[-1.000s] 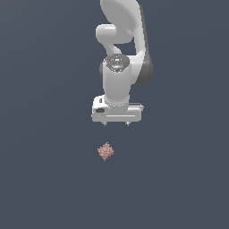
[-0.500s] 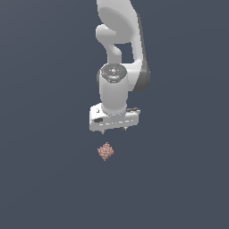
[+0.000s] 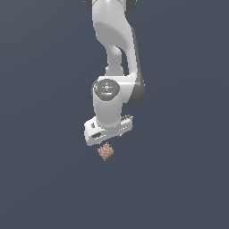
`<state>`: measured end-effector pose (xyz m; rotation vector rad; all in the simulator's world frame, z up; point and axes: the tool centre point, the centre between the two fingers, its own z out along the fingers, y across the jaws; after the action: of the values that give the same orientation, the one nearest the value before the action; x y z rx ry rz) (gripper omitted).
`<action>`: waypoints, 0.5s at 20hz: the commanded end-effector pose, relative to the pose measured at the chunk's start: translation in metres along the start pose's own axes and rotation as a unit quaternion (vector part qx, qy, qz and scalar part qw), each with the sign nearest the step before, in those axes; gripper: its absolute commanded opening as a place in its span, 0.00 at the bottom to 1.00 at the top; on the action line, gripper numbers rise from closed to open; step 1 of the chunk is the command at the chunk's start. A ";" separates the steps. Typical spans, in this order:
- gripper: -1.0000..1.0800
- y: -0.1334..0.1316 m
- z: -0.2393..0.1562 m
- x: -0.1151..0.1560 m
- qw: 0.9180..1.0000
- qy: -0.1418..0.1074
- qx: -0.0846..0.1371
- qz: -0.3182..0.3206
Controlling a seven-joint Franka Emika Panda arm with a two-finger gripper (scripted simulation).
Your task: Pick up the object and move it to a goal position.
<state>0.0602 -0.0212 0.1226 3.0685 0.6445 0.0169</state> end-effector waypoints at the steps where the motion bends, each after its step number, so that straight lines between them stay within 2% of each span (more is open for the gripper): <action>1: 0.96 0.007 0.008 0.004 1.000 -0.001 0.001 -0.030; 10: 0.96 0.026 0.027 0.012 0.995 -0.004 0.004 -0.102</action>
<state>0.0793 -0.0383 0.0987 3.0004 0.9237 0.0026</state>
